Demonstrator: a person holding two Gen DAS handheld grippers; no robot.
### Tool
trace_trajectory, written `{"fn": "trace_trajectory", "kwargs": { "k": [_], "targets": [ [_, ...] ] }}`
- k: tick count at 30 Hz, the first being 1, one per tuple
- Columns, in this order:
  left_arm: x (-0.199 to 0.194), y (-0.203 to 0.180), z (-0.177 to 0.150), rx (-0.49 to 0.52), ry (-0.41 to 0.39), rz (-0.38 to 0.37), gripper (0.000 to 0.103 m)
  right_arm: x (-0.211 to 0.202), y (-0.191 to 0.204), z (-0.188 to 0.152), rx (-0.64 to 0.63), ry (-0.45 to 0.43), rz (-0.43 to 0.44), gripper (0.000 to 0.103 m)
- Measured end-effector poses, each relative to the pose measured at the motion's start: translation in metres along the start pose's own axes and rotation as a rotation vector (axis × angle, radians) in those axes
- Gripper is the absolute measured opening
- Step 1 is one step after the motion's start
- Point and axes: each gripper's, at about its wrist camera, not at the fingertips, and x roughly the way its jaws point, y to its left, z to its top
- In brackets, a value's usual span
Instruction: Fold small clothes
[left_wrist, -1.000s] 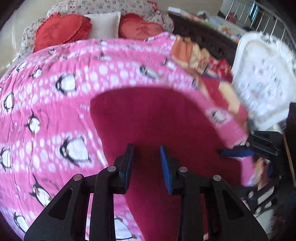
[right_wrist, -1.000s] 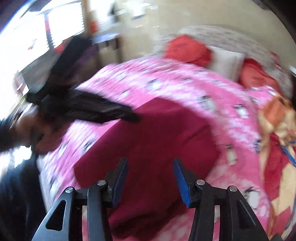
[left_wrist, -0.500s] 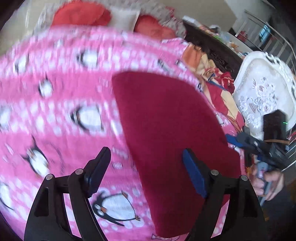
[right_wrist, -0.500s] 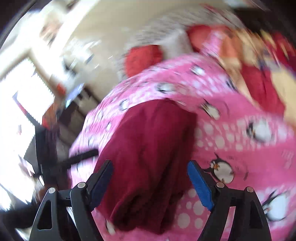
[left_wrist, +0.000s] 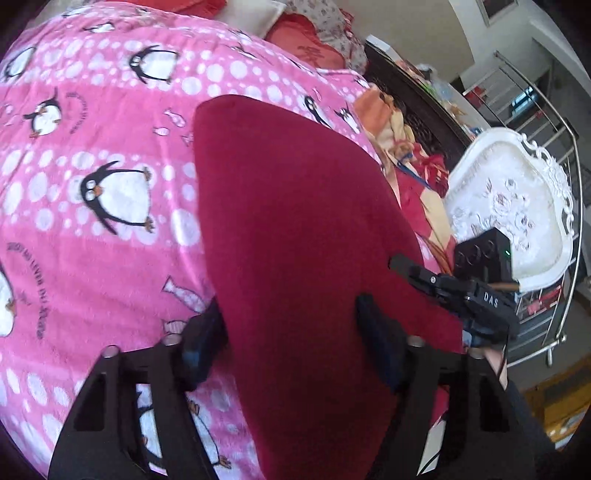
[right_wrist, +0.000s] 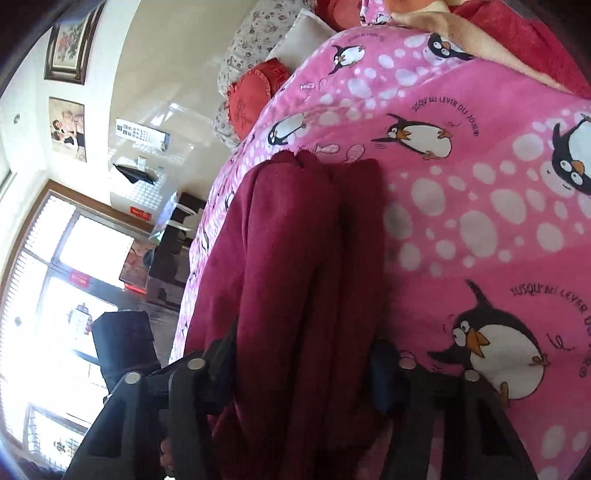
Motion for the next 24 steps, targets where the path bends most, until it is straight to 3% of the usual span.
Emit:
{"fn": "trace_trajectory", "kwargs": {
  "k": [2,4,9,13,17,19,22,24],
  "targets": [
    [-0.009,-0.005,-0.002,0.029,-0.025,0.022,0.051,-0.004,0.018,-0.004,-0.062,-0.019,-0.026,0.038],
    [-0.021,-0.008,-0.002,0.053,-0.042,0.031,0.047,-0.01,0.036,-0.002,-0.095,-0.041,0.002,0.034],
    [-0.073,-0.004,0.014,0.104,-0.137,0.106,0.046,0.001,0.094,0.006,-0.169,-0.054,0.067,0.034],
    [-0.113,0.026,0.042,0.102,-0.177,0.179,0.046,0.047,0.124,0.015,-0.166,-0.029,0.141,0.034],
    [-0.114,0.059,0.057,0.082,-0.158,0.259,0.046,0.097,0.134,0.022,-0.125,0.018,0.155,0.033],
    [-0.106,0.077,0.057,0.071,-0.153,0.269,0.046,0.121,0.131,0.026,-0.141,0.03,0.119,0.033],
    [-0.08,0.101,0.053,0.049,-0.087,0.29,0.051,0.144,0.108,0.024,-0.096,0.067,-0.004,0.035],
    [-0.081,0.106,0.049,0.045,-0.098,0.274,0.054,0.142,0.098,0.022,-0.039,0.07,0.007,0.038]
  ]
}}
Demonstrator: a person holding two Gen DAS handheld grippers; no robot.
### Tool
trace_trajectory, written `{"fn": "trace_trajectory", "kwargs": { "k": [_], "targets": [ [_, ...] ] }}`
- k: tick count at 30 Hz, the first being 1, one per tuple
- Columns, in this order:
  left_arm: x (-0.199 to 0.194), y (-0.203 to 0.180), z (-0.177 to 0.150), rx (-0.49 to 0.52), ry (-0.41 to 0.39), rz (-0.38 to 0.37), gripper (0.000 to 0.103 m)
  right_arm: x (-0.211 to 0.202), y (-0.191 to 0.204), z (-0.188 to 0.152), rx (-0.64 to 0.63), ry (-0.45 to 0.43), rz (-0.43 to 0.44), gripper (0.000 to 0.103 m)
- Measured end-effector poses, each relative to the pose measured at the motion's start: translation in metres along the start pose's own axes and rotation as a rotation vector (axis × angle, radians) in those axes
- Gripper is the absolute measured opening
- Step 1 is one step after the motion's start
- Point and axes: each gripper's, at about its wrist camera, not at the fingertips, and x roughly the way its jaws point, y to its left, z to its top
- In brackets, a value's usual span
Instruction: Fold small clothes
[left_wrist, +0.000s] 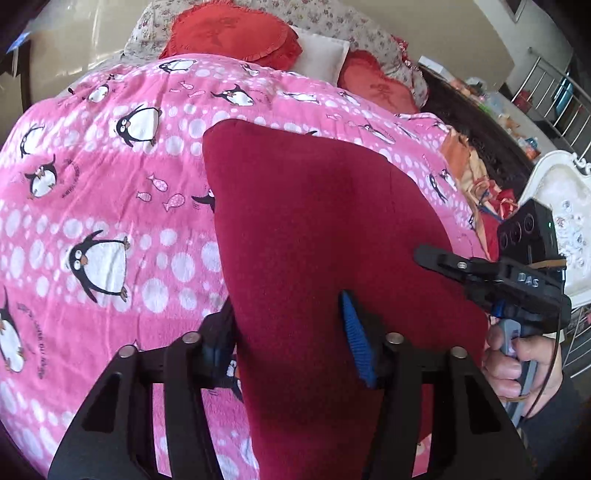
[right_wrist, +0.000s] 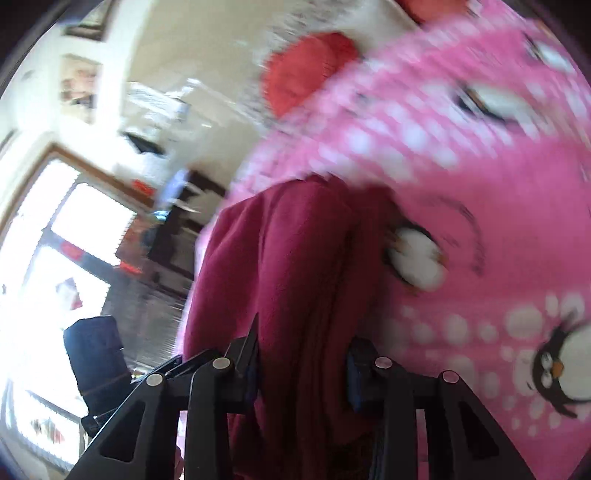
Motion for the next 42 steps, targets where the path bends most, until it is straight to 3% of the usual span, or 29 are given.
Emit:
{"fn": "trace_trajectory", "kwargs": {
  "k": [3,5,7,10,13,15,18,19,22,25,27,33,42],
  "targets": [
    [-0.012,0.005,0.0,-0.002,-0.012,-0.004,0.054,-0.019,0.004,-0.002,-0.009,-0.025,-0.01,0.042],
    [-0.031,0.005,0.003,0.016,-0.065,0.021,0.054,-0.034,0.02,-0.001,-0.098,-0.034,-0.073,0.042],
    [-0.053,0.002,0.009,0.031,-0.13,0.035,0.054,-0.049,0.06,-0.009,-0.322,-0.057,-0.144,0.042],
    [-0.06,-0.003,0.027,0.032,-0.154,-0.001,0.054,-0.046,0.118,-0.032,-0.649,-0.012,-0.198,0.042],
    [-0.043,-0.007,0.048,0.024,-0.133,-0.027,0.054,-0.013,0.163,-0.07,-0.981,0.149,-0.233,0.042],
    [-0.021,-0.008,0.059,-0.003,-0.086,-0.015,0.053,0.003,0.164,-0.082,-1.061,0.202,-0.253,0.042],
    [0.011,-0.009,0.058,-0.01,-0.023,0.011,0.054,0.03,0.136,-0.082,-1.072,0.243,-0.378,0.042],
    [0.017,-0.013,0.054,0.006,-0.017,0.019,0.054,0.036,0.117,-0.077,-1.033,0.251,-0.423,0.037],
    [0.042,-0.029,0.039,0.111,-0.012,0.107,0.065,0.015,0.077,-0.069,-0.908,0.133,-0.275,0.036],
    [0.049,-0.041,0.028,0.177,-0.058,0.188,0.07,0.019,0.081,-0.082,-0.957,0.082,-0.309,0.036],
    [0.05,-0.038,0.025,0.17,-0.074,0.196,0.071,0.024,0.083,-0.085,-0.978,0.069,-0.33,0.037],
    [0.052,-0.04,0.02,0.192,-0.11,0.238,0.072,0.03,0.083,-0.074,-0.945,0.071,-0.283,0.038],
    [0.054,-0.036,0.021,0.184,-0.126,0.228,0.071,0.038,0.085,-0.067,-0.941,0.07,-0.271,0.039]
  ]
}}
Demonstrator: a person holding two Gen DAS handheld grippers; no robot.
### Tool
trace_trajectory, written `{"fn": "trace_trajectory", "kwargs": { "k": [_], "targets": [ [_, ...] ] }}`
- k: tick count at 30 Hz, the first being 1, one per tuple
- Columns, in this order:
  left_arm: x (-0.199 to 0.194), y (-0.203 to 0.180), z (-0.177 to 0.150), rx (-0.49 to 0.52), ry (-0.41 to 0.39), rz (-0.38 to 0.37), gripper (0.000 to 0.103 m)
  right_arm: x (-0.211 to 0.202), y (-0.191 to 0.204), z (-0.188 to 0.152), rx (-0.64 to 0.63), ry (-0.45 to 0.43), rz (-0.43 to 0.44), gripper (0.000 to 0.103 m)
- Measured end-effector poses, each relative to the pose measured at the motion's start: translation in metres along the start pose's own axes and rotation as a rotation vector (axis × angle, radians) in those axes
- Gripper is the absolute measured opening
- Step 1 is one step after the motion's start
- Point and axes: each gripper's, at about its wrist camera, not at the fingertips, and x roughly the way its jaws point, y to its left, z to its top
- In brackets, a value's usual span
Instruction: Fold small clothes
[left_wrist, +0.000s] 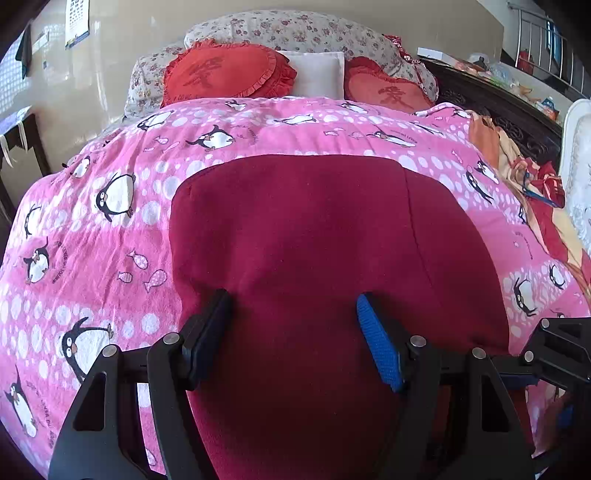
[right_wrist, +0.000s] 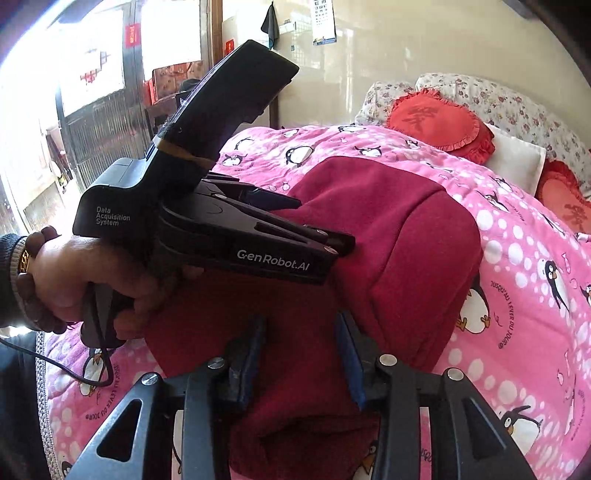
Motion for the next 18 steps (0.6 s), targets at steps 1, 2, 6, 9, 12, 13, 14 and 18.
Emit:
{"fn": "trace_trajectory", "kwargs": {
  "k": [1,2,6,9,12,13,14,18],
  "targets": [
    [0.0,0.001,0.0,-0.002,0.0,-0.002,0.071,0.001,-0.001,0.001,0.004,-0.001,0.004,0.039],
    [0.001,0.001,0.0,-0.004,-0.001,-0.004,0.071,-0.001,-0.001,-0.001,0.006,-0.001,0.008,0.039],
    [0.0,0.002,0.0,-0.009,-0.004,-0.007,0.071,-0.001,0.001,-0.001,0.005,-0.001,0.006,0.039],
    [0.0,0.001,0.0,-0.007,-0.005,-0.001,0.071,-0.001,0.005,-0.002,-0.013,0.001,-0.02,0.039],
    [-0.002,-0.002,0.0,0.003,-0.001,0.017,0.071,-0.001,0.016,-0.001,-0.038,0.016,-0.076,0.039],
    [-0.003,-0.004,0.0,0.014,0.004,0.028,0.072,-0.002,0.016,-0.001,-0.026,0.025,-0.082,0.039],
    [-0.004,-0.005,0.0,0.023,0.014,0.032,0.072,-0.003,0.016,0.001,-0.006,0.038,-0.086,0.039],
    [-0.054,0.005,-0.007,-0.023,-0.047,-0.01,0.071,-0.015,0.025,0.005,0.015,0.092,-0.12,0.04]
  ]
}}
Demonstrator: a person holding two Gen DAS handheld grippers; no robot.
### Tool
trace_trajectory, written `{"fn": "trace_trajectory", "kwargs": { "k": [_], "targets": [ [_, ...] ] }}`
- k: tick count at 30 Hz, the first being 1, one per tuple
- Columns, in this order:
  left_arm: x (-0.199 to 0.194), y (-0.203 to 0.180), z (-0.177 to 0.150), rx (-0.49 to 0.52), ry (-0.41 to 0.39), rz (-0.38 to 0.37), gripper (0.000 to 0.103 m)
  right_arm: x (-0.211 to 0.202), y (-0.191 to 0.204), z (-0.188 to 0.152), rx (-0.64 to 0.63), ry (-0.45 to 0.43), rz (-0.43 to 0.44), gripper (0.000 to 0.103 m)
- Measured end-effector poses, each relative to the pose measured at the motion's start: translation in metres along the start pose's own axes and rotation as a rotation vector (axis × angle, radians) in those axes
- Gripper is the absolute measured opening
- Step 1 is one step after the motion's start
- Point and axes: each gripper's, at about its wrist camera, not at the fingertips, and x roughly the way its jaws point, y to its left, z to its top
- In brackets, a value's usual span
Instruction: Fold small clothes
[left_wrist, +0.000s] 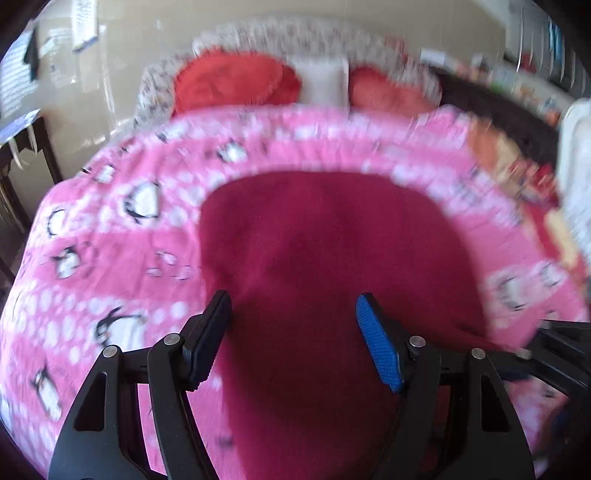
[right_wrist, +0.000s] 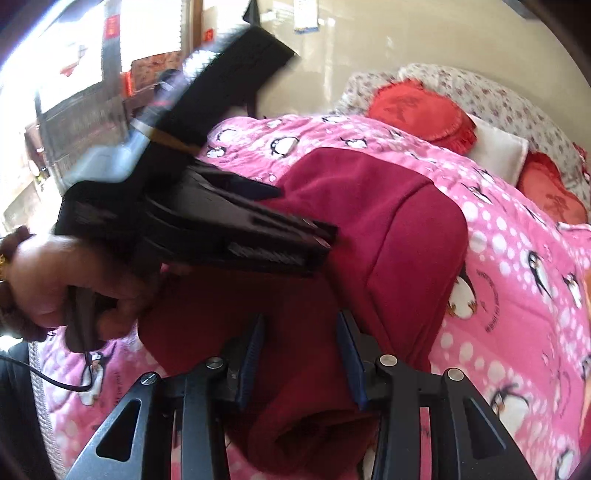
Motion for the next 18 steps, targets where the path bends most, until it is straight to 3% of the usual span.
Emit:
{"fn": "trace_trajectory", "kwargs": {
  "k": [2,4,7,9,11,15,17,18],
  "targets": [
    [-0.022,0.008,-0.014,-0.029,-0.008,-0.06,0.071,-0.011,-0.003,0.004,0.012,0.022,0.023,0.039],
    [-0.036,0.012,-0.035,-0.027,-0.005,-0.079,0.071,-0.024,-0.017,0.012,0.057,-0.01,0.033,0.039],
    [-0.039,0.012,-0.058,-0.041,0.006,-0.107,0.071,-0.037,-0.055,0.035,0.179,-0.084,-0.104,0.039],
    [-0.034,0.005,-0.07,-0.025,-0.003,-0.091,0.075,-0.032,-0.075,0.05,0.253,-0.112,-0.138,0.04],
    [-0.022,0.005,-0.078,-0.043,0.018,-0.103,0.081,-0.017,-0.085,0.066,0.265,-0.094,-0.125,0.04],
    [-0.011,0.03,-0.077,-0.187,0.069,-0.205,0.089,0.019,-0.086,0.091,0.281,-0.071,-0.054,0.04],
    [-0.011,0.028,-0.076,-0.18,0.066,-0.203,0.089,0.043,-0.09,0.092,0.303,-0.014,-0.057,0.04],
    [-0.013,0.026,-0.076,-0.174,0.063,-0.197,0.089,0.062,-0.094,0.086,0.324,0.058,-0.066,0.04]
  ]
}}
